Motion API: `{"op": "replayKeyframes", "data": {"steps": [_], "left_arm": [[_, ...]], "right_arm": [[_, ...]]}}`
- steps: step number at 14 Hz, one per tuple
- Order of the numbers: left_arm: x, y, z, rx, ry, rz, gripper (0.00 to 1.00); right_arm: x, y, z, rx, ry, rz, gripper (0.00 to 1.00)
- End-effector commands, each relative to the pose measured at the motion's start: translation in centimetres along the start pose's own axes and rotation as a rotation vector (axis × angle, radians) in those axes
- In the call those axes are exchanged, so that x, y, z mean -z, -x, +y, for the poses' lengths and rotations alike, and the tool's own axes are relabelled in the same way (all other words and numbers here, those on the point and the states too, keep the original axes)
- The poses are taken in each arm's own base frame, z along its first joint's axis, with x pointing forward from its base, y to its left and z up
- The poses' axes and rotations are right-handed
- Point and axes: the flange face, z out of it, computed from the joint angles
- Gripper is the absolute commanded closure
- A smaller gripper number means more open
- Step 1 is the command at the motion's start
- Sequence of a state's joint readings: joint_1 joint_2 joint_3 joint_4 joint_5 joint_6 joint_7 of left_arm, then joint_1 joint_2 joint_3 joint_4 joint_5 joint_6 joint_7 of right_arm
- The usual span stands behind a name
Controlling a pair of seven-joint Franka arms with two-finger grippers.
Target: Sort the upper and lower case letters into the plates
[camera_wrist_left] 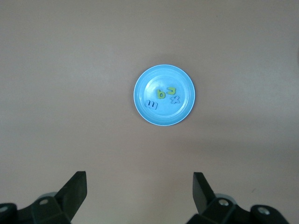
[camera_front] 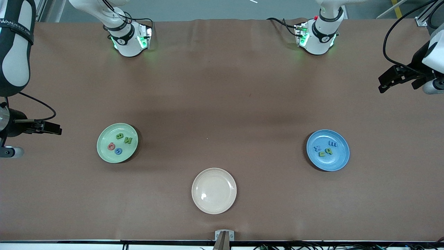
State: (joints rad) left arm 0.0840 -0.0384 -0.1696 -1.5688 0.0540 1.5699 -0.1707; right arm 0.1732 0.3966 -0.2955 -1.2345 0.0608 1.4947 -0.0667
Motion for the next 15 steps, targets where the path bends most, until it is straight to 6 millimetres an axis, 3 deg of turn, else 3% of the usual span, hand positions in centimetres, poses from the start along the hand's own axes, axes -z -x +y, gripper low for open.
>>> {"op": "replayKeyframes", "data": {"steps": [1,5,7,12,15], "left_arm": [[0.5,0.4,-0.4,-0.002,0.018,0.001,0.0],[0.5,0.4,-0.8,0.007,0.016,0.0,0.0],[0.5,0.3,-0.7,0.006,0.016,0.0,0.0],[0.9,0.2,-0.4,-0.008,0.019,0.017,0.0],[1.0,0.2,-0.4,-0.008,0.019,0.02,0.0]], "right_arm": [[2.6,1.7,0.2,0.001,-0.029,0.014,0.0],[3.2,4.0,0.1,0.008,-0.05,-0.042,0.0],[3.3,5.5,1.8,-0.007,-0.077,-0.03,0.0],[3.5,9.3,1.4,0.028,-0.041,0.035,0.0],[4.0,10.2,1.9,0.019,-0.043,0.035,0.0]]}}
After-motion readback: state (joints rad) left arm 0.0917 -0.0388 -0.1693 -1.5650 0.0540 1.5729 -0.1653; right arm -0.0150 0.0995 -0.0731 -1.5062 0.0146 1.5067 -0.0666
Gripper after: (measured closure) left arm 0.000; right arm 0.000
